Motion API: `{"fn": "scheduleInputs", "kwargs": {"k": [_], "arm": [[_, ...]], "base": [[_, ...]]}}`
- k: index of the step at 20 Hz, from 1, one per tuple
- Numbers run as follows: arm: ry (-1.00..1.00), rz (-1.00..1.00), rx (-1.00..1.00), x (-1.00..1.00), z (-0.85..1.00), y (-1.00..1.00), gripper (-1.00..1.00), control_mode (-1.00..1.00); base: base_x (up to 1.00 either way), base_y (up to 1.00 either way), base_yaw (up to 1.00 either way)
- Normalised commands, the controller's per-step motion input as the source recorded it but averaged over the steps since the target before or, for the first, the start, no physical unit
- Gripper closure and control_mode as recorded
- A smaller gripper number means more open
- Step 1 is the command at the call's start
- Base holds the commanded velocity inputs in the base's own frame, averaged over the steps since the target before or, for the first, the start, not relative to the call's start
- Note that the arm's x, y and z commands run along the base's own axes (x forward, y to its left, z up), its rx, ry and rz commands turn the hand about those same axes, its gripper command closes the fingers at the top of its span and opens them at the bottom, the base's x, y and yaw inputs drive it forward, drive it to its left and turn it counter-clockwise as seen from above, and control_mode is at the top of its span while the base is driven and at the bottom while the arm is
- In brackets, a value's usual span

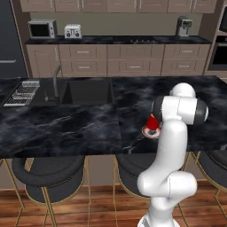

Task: Pick the cup of tea, navigate to the dining table, and place it on the saucer.

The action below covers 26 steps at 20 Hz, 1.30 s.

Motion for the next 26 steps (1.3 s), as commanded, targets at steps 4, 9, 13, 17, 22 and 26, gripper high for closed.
{"fn": "scheduleInputs", "kwargs": {"k": [4, 9, 13, 17, 22, 26], "arm": [[-0.07, 0.00, 0.00, -0.14, 0.18, 0.01, 1.00, -1.00], [-0.09, 0.00, -0.01, -0.31, 0.08, 0.05, 1.00, -1.00], [-0.12, 0.00, -0.09, -0.44, 0.00, 0.13, 1.00, -1.00], [-0.12, 0.00, -0.18, -0.22, 0.00, 0.22, 1.00, -1.00], [-0.02, 0.00, -0.17, 0.02, 0.01, 0.01, 1.00, -1.00], [0.00, 0.00, -0.14, 0.08, 0.01, 0.00, 1.00, -1.00]], "base": [[0.00, 0.00, 0.00], [0.00, 0.00, 0.00], [0.00, 0.00, 0.00], [0.00, 0.00, 0.00], [0.00, 0.00, 0.00], [0.00, 0.00, 0.00]]}}
